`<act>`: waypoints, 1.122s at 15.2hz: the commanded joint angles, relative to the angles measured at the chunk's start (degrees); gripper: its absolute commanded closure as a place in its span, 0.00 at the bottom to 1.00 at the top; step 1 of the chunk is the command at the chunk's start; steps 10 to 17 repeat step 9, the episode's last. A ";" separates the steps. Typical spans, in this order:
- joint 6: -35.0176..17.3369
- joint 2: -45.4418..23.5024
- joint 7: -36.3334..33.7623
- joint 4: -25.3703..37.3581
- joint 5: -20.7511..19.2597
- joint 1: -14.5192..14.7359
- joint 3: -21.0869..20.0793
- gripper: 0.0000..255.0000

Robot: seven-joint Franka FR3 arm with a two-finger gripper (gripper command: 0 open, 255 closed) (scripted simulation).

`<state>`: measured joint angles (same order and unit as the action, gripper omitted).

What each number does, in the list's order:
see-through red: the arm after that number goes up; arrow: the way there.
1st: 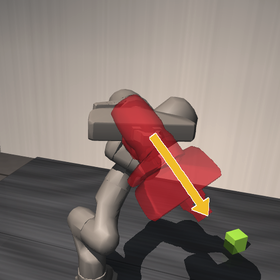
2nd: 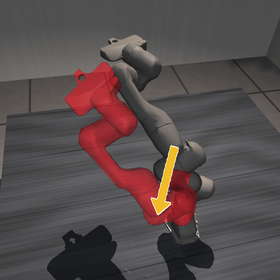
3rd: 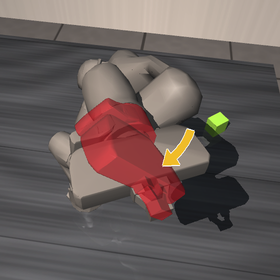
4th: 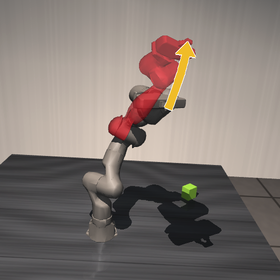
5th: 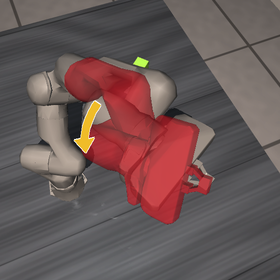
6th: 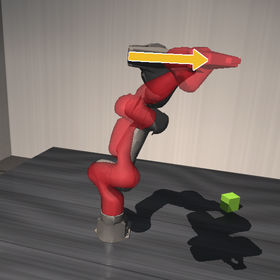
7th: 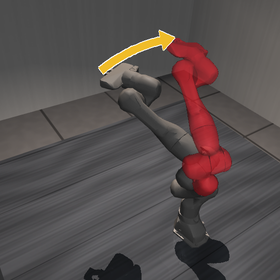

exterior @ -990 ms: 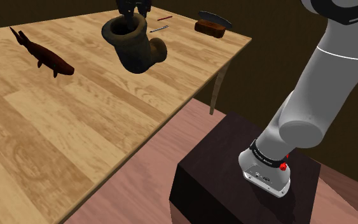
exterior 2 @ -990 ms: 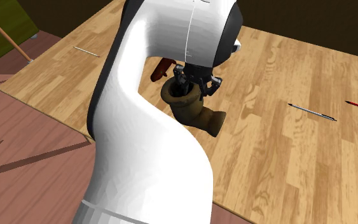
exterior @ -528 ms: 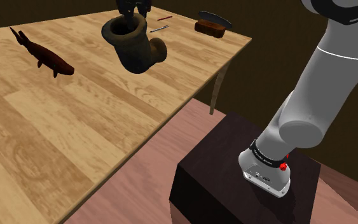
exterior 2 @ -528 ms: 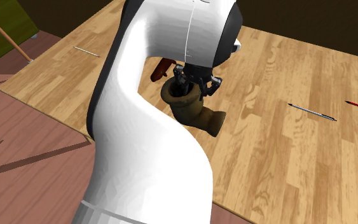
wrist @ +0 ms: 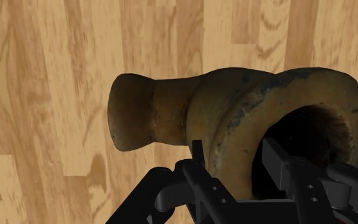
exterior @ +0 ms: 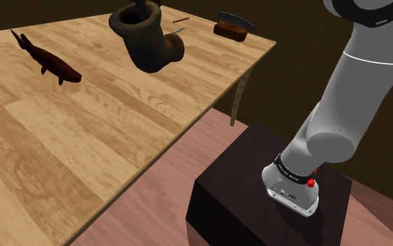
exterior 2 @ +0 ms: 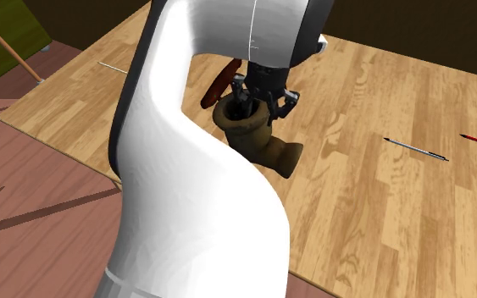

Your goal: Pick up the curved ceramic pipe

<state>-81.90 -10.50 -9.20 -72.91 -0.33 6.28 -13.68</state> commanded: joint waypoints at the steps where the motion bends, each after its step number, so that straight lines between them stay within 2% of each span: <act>1: 2.09 -0.88 -0.21 3.11 -0.23 0.21 -0.08 1.00; 7: 8.78 -4.71 -0.82 13.56 -1.22 1.14 -0.30 1.00; 17: 8.96 -4.83 -0.83 13.86 -1.25 1.17 -0.31 1.00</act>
